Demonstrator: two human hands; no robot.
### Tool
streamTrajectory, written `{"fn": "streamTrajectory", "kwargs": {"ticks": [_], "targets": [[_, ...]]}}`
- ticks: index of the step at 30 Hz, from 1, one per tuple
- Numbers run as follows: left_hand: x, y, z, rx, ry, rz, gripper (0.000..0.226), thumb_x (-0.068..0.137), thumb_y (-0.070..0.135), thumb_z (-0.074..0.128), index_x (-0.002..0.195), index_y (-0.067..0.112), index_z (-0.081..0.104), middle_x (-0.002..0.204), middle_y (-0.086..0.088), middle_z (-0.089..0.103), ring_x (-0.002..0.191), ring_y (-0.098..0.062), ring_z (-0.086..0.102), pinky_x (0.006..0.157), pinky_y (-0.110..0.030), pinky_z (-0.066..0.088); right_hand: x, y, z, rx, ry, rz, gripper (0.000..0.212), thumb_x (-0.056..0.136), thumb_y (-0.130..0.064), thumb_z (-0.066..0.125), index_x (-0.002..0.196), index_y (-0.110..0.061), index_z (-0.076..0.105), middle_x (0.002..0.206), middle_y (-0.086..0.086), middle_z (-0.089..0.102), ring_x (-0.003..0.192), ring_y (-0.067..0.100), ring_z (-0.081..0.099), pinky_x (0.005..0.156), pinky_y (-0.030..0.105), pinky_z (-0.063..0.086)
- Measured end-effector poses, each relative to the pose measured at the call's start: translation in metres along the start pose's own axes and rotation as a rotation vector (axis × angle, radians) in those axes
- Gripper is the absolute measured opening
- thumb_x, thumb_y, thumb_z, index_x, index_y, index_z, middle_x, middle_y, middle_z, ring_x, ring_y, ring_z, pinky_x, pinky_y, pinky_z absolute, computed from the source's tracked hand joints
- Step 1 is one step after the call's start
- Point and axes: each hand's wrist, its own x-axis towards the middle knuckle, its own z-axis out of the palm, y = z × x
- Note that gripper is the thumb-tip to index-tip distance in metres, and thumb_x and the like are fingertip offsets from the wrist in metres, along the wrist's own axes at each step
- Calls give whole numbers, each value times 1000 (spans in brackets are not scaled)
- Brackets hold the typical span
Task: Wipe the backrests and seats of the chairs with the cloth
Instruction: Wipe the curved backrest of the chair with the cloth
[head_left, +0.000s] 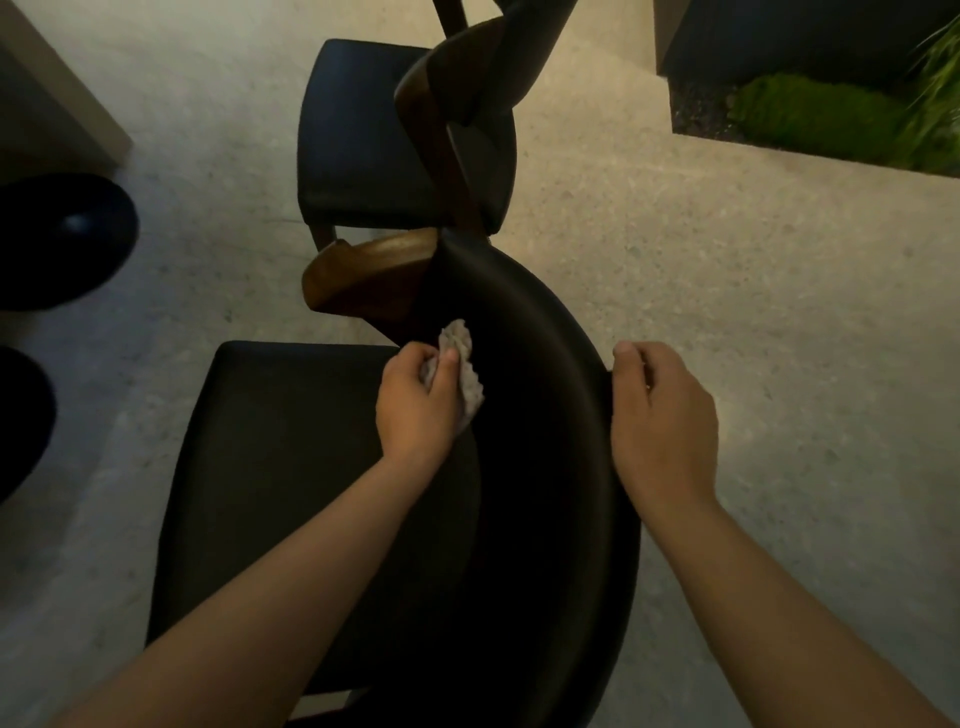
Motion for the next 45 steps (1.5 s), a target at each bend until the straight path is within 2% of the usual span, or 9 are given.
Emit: {"fn": "streamTrajectory", "kwargs": {"ticks": [4, 13, 17, 20, 24, 28, 34, 40, 45], "targets": [[1, 32, -1, -28, 26, 83, 13, 96, 38, 53, 97, 27, 59, 102, 1, 61, 90, -8, 61, 77, -30, 52, 14, -7, 16, -84, -73, -5, 32, 103, -36, 36, 89, -17, 58, 70, -6, 55, 62, 9, 53, 54, 24, 39], [13, 72, 18, -71, 105, 212, 15, 92, 39, 60, 97, 25, 60, 103, 9, 56, 91, 6, 55, 72, -5, 43, 15, -2, 26, -173, 2, -17, 30, 102, -33, 35, 83, -19, 54, 62, -8, 51, 54, 7, 49, 49, 24, 29], [29, 94, 44, 38, 176, 299, 23, 87, 43, 65, 99, 26, 58, 106, 7, 49, 93, -5, 53, 82, -18, 46, 16, -2, 26, -202, -4, -38, 35, 103, -32, 34, 83, -13, 56, 64, 0, 56, 57, 18, 53, 53, 33, 39], [38, 87, 58, 185, 252, 280, 23, 88, 41, 64, 102, 24, 57, 107, 5, 47, 95, -9, 50, 87, -29, 48, 16, -3, 26, -201, -10, -34, 35, 102, -32, 34, 84, -12, 57, 66, 1, 57, 59, 18, 54, 53, 32, 37], [34, 74, 66, 51, 408, 190, 18, 89, 44, 59, 98, 30, 52, 102, 12, 44, 90, -6, 52, 80, -25, 49, 16, -4, 26, -216, -2, -22, 31, 102, -32, 35, 81, -17, 53, 61, -7, 49, 52, 7, 45, 47, 24, 25], [31, 63, 70, -74, 485, 90, 14, 91, 46, 55, 95, 34, 48, 96, 19, 41, 86, 1, 51, 73, -17, 42, 16, -3, 27, -219, -10, -16, 32, 102, -34, 34, 84, -18, 55, 64, -6, 53, 54, 7, 50, 49, 25, 37], [31, 30, 58, -63, 473, -33, 24, 93, 50, 49, 102, 28, 53, 102, 13, 45, 90, -4, 53, 79, -28, 49, 15, -4, 27, -215, -2, -41, 29, 102, -34, 35, 82, -22, 52, 61, -11, 49, 51, 7, 49, 47, 20, 36], [34, 34, 55, -59, 424, 124, 13, 92, 50, 49, 94, 37, 49, 97, 19, 46, 88, -1, 54, 73, -19, 44, 14, -3, 27, -206, -3, -43, 30, 102, -34, 34, 81, -22, 52, 60, -8, 50, 50, 7, 48, 46, 20, 32], [34, -15, 61, -71, 371, -104, 7, 97, 40, 48, 94, 34, 51, 95, 17, 46, 85, -1, 53, 68, -16, 36, 15, 0, 26, -184, -4, -50, 31, 101, -35, 33, 84, -21, 54, 60, -9, 50, 48, 6, 46, 47, 17, 27]]}}
